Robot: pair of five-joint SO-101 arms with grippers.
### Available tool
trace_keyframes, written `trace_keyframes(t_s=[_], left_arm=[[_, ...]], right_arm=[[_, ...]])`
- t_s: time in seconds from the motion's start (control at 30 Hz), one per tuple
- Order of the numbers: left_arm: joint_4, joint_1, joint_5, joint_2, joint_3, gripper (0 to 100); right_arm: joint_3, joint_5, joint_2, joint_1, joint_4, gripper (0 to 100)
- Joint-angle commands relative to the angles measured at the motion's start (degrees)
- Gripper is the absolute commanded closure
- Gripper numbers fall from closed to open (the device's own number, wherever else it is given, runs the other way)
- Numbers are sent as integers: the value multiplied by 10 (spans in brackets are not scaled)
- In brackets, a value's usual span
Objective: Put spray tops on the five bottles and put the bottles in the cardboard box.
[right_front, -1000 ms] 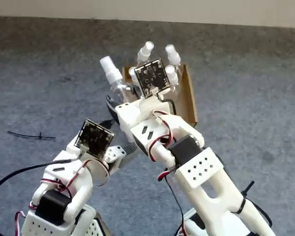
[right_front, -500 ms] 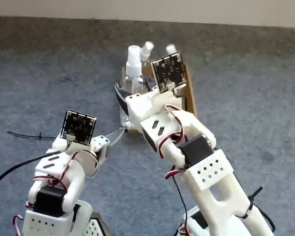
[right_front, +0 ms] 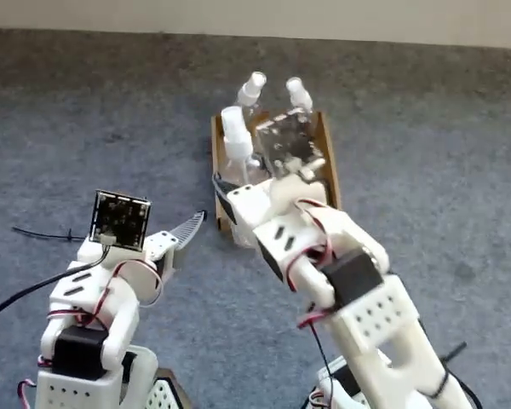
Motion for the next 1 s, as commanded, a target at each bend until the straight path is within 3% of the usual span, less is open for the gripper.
trace_keyframes(t_s=[0.0,0.17,0.27,0.5,0.67,0.83,0.97], left_arm=[[47,-5,6,-5,-56,702],[53,7,4,-5,-59,700],[54,51,3,-9,-65,697],[94,106,1,-153,-78,659],[67,103,-22,-119,-31,657],[-8,19,-22,-110,25,657],[-26,13,-29,-109,40,657]], right_arm=[[-15,8,-49,8,1,995],[-15,6,-47,7,-5,995],[-14,8,-47,-7,-77,995],[-15,6,13,-70,-92,995],[-18,5,31,-102,-87,995],[-19,7,7,-105,-35,995],[-20,8,-22,-105,-9,995]])
